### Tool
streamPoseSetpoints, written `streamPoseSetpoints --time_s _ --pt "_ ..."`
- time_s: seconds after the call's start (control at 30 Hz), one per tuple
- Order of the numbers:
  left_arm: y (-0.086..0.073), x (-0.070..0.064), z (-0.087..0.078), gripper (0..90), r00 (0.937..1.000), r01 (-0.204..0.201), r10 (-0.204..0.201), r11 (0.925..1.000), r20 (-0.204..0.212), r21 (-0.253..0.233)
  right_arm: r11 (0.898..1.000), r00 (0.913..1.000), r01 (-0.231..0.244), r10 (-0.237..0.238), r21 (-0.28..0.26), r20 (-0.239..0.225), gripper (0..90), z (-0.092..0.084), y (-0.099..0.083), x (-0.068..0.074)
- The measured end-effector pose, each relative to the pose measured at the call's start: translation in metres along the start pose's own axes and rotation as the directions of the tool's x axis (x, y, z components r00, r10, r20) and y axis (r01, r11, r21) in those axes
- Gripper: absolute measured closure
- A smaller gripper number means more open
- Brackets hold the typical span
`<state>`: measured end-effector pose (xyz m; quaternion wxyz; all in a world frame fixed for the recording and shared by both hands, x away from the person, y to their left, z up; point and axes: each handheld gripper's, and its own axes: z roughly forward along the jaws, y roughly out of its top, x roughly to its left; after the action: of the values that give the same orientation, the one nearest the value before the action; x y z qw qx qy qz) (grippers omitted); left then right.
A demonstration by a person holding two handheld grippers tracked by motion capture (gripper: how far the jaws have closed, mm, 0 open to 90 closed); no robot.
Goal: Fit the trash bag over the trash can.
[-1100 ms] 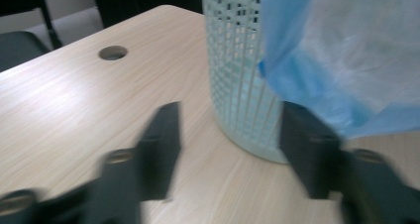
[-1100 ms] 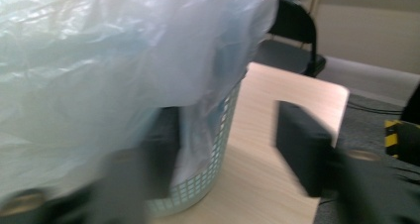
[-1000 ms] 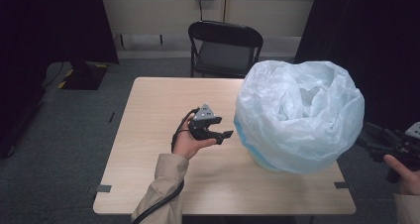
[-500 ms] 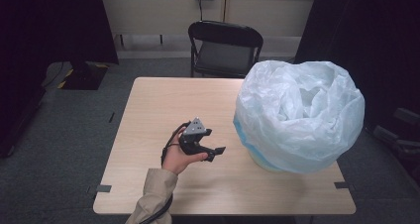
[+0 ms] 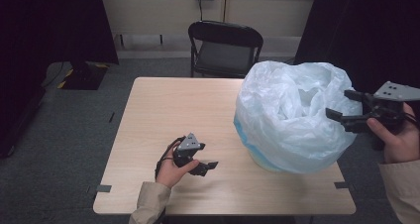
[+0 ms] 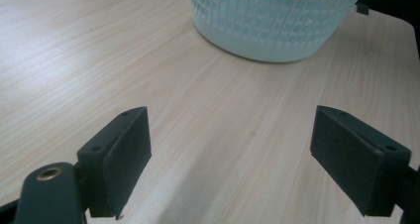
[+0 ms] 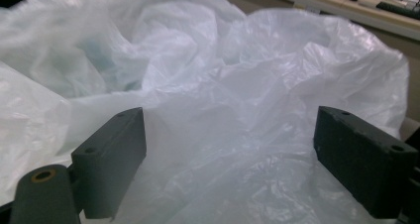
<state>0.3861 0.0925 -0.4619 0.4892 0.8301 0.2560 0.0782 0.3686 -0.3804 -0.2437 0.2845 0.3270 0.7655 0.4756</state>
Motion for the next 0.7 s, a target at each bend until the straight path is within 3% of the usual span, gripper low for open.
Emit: streamPoseSetpoints --time_s 0.1,0.17,0.3,0.33,0.43,0.47,0.6,0.7 --pt "-0.002 0.0 -0.001 15.4 1.0 0.004 -0.004 1.0 -0.006 -0.001 0.998 0.9996 0.016 -0.017 0.06 0.021 13.0 0.013 -0.006 -0.003" --pt "-0.006 0.001 -0.002 15.4 1.0 0.007 -0.007 0.9999 -0.004 0.008 0.998 0.9998 -0.005 0.004 0.068 0.02 13.2 0.018 -0.011 -0.006" --pt "-0.01 0.001 -0.002 15.4 0.9999 0.009 -0.008 0.9998 -0.01 0.018 0.996 0.9998 -0.005 0.003 0.092 0.019 14.1 0.024 -0.017 -0.008" --pt "-0.013 0.002 -0.001 15.5 0.9999 0.005 -0.005 0.9994 -0.013 0.033 0.992 0.9999 0.012 -0.014 0.127 0.01 14.4 0.027 -0.018 -0.009" --pt "-0.016 0.001 0.001 15.5 0.9999 0.002 -0.002 0.9989 -0.016 0.047 0.987 0.9996 0.024 -0.026 0.158 0.009 14.4 0.029 -0.017 -0.009" --pt "-0.017 0.0 0.003 15.5 0.9998 -0.01 0.011 0.9982 -0.014 0.06 0.98 0.9994 0.033 -0.035 0.197 0.006 14.4 0.031 -0.015 -0.009" --pt "-0.019 -0.002 0.006 15.5 0.9996 -0.022 0.023 0.9968 -0.014 0.077 0.97 0.9999 0.01 -0.012 0.243 0.005 15.3 0.033 -0.013 -0.011" --pt "-0.021 -0.002 0.007 15.5 0.9995 -0.026 0.028 0.9961 -0.013 0.084 0.97 0.9999 0.01 -0.012 0.244 0.006 15.5 0.034 -0.014 -0.011"
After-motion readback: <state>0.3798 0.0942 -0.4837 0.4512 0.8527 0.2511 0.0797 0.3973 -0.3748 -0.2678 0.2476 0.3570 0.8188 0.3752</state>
